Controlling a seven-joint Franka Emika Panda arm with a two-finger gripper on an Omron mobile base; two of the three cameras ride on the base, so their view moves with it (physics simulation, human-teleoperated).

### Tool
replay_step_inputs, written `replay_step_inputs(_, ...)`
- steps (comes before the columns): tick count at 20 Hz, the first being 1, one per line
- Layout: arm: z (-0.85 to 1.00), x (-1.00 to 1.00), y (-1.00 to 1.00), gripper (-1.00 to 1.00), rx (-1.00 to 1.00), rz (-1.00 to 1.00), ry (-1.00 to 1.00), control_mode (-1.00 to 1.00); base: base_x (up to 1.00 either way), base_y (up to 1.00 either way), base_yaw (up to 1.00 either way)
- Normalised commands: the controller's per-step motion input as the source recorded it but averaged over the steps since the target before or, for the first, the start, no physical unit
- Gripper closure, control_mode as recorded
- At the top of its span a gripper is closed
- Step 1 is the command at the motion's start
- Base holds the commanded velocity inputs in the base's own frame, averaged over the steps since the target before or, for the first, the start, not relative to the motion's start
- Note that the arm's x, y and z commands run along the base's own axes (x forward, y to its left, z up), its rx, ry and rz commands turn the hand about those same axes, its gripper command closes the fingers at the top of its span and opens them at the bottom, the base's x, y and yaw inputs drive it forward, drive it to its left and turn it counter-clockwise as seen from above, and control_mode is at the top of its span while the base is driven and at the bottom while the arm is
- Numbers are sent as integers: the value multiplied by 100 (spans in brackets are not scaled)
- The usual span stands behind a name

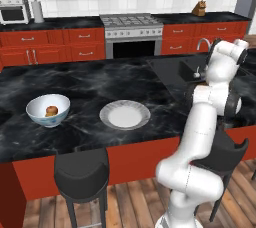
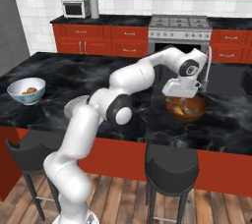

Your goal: Take the fruits from the plate on the dining counter and place two fruits in each bowl.

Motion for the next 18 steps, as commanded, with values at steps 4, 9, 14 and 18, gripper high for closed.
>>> replay_step_inputs(4, 0, -60, 76, -100, -18, -19, 0, -100, 0, 0, 0)
replay_step_inputs(9, 0, -62, 81, -100, -34, -8, 0, -100, 0, 0, 0)
replay_step_inputs(14, 0, -51, 90, -100, -20, -8, 0, -100, 0, 0, 0)
replay_step_inputs(18, 12, -55, 71, -100, -2, -26, 0, -100, 0, 0, 0)
